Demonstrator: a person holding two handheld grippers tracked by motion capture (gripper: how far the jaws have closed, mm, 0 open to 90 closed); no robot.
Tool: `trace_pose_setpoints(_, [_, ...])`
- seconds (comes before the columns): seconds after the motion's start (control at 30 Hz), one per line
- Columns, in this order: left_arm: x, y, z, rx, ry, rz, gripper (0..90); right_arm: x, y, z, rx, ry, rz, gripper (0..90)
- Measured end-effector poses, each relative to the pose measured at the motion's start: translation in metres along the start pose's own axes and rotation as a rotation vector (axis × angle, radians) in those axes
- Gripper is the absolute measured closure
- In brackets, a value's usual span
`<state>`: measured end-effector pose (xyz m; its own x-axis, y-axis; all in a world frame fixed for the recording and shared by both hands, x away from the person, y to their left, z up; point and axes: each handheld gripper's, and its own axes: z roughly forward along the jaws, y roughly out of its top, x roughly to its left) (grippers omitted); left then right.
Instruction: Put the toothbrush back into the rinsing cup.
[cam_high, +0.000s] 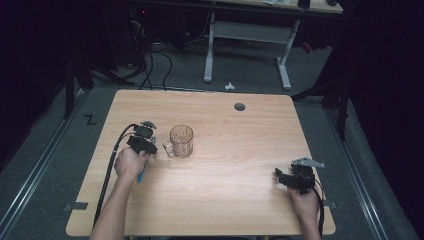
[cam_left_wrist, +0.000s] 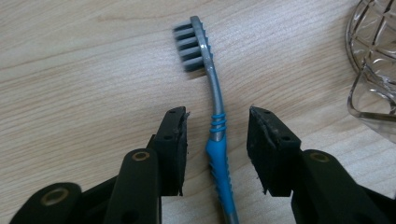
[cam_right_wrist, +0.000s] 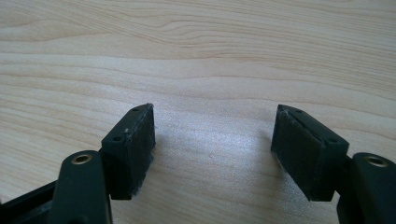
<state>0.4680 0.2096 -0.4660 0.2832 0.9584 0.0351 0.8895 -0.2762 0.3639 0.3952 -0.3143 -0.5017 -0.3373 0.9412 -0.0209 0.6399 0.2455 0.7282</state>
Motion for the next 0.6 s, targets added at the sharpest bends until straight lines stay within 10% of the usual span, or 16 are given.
trace_pose_setpoints(0.6, [0.0056, 0.0008, 0.0029, 0.024, -0.033, -0.024, 69.0, -0.0001, 0.0000, 0.0000, 0.000, 0.000, -0.001, 30.5])
